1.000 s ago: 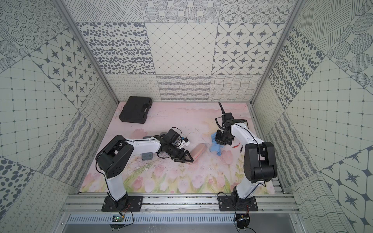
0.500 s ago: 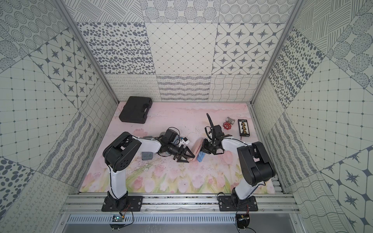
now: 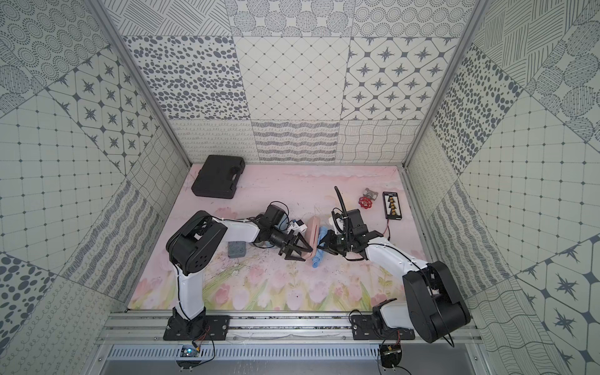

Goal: Wipe the eyeglass case
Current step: Wipe the dirt from the eyeglass case.

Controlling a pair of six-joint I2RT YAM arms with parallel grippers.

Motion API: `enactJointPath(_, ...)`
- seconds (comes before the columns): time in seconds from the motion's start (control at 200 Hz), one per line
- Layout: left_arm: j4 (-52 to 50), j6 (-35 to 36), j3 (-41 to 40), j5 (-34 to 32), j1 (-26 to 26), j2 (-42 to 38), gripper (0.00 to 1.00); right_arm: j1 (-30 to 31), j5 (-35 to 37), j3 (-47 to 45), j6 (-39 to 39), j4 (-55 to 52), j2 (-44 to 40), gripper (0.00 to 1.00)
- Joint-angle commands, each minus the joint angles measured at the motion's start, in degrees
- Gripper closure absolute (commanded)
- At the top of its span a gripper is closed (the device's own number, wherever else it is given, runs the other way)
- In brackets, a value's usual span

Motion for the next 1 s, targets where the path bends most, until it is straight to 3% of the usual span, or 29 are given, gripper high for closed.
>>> enactJointPath(0.0, -3.1, 2.4, -0.8, -6.9, -0.1, 0.2, 1.00, -3.1, -16.5, 5.2, -2.8, 9.6, -4.2, 1.00)
enactJointPath(0.215, -3.4, 2.9, -0.6, -6.8, -0.1, -1.1, 1.00, -10.4, -7.9, 9.5, -3.3, 1.9, -0.2, 1.00)
enactJointPath(0.365, -2.8, 2.7, -1.1, -6.6, -0.2, -2.3, 1.00, -10.9, 13.7, 17.1, -8.2, -22.7, 7.6, 1.00)
enactJointPath(0.425, -0.4, 1.0, -1.6, -6.4, -0.1, -2.4, 1.00, -10.4, 15.0, 18.0, -9.2, -27.7, 10.9, 1.00)
enactJointPath(0.505, 1.7, -0.6, -1.5, -6.2, -0.1, -2.4, 1.00, -7.2, 17.1, 15.1, -8.3, -25.7, 12.1, 1.00)
enactJointPath(0.635, 1.2, -0.2, -0.3, -5.7, -0.4, -1.7, 1.00, -2.5, 12.7, 14.5, -6.4, -16.2, 16.9, 1.00)
enactJointPath(0.831, -9.3, 7.5, 3.9, -8.3, 0.0, -0.2, 1.00, 2.8, -5.2, 11.8, 2.5, 0.0, 22.3, 1.00)
enactJointPath(0.991, -13.1, 10.0, 5.9, -8.7, -0.6, 1.1, 1.00, -1.0, -12.1, 5.8, 15.2, 19.7, 21.4, 1.00)
